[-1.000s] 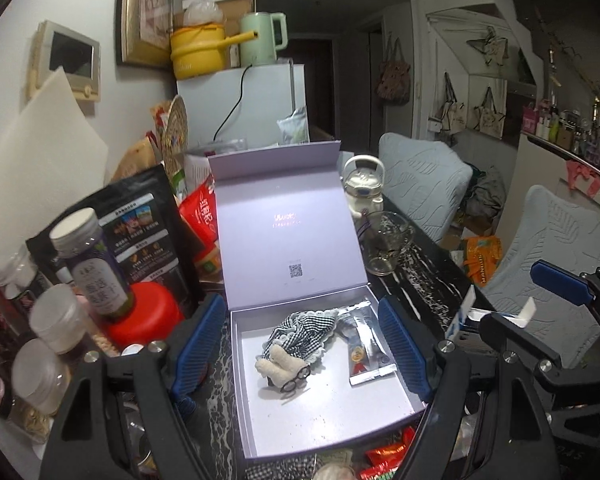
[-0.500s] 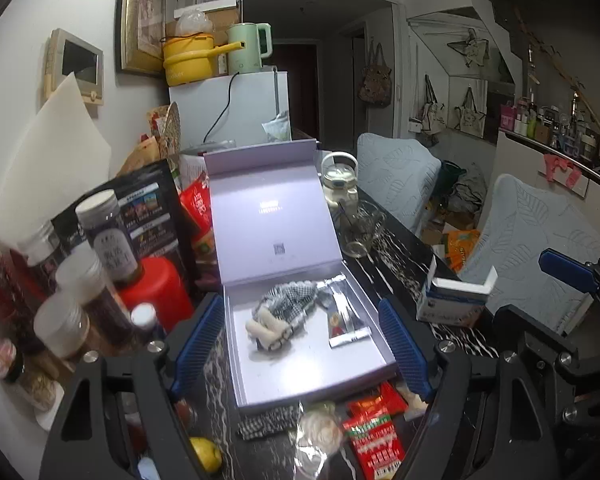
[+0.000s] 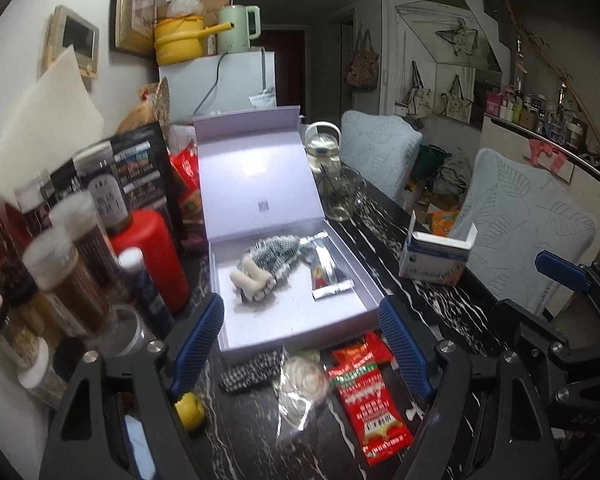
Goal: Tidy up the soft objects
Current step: 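Withdraw both grippers from the box back toward the table items, then grasp the red snack packet with the right gripper, then grasp the clear bag with white coiled item with the left gripper, then lift and carry the clear bag and red packet over the lavender box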
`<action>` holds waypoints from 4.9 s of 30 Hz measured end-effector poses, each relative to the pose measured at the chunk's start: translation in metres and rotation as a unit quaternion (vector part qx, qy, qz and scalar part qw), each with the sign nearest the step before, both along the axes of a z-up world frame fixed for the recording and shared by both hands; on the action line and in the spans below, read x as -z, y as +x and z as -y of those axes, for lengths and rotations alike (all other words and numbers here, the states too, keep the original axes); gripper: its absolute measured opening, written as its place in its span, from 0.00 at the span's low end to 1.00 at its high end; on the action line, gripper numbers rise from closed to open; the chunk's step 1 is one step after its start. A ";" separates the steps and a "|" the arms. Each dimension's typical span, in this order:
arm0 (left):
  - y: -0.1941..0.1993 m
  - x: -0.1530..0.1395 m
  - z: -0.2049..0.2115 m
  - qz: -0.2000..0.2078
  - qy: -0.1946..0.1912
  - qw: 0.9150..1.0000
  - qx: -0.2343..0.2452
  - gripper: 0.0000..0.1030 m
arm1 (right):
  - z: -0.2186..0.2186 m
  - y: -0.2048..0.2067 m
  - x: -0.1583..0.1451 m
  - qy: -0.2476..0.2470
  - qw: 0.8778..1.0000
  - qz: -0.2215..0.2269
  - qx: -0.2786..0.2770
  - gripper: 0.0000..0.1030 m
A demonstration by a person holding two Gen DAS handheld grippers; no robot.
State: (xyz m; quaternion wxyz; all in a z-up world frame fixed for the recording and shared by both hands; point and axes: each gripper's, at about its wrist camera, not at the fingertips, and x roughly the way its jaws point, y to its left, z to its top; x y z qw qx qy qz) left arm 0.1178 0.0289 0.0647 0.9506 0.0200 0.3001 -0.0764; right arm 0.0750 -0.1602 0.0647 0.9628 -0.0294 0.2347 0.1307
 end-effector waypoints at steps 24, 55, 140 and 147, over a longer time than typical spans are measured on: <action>0.002 0.111 -0.004 -0.120 -0.004 0.992 0.025 0.78 | -0.023 -0.012 0.108 0.016 0.993 -0.114 -0.031 0.86; 0.001 0.138 -0.054 -0.154 -0.068 0.986 0.015 0.77 | -0.074 0.047 0.179 -0.045 0.972 -0.224 -0.063 0.81; -0.066 0.051 0.002 0.012 -0.018 0.996 0.087 0.29 | -0.013 -0.049 0.107 0.041 0.987 -0.115 -0.107 0.43; -0.054 0.026 0.005 0.058 -0.018 0.994 0.088 0.29 | -0.014 -0.034 0.077 0.034 0.989 -0.079 -0.122 0.43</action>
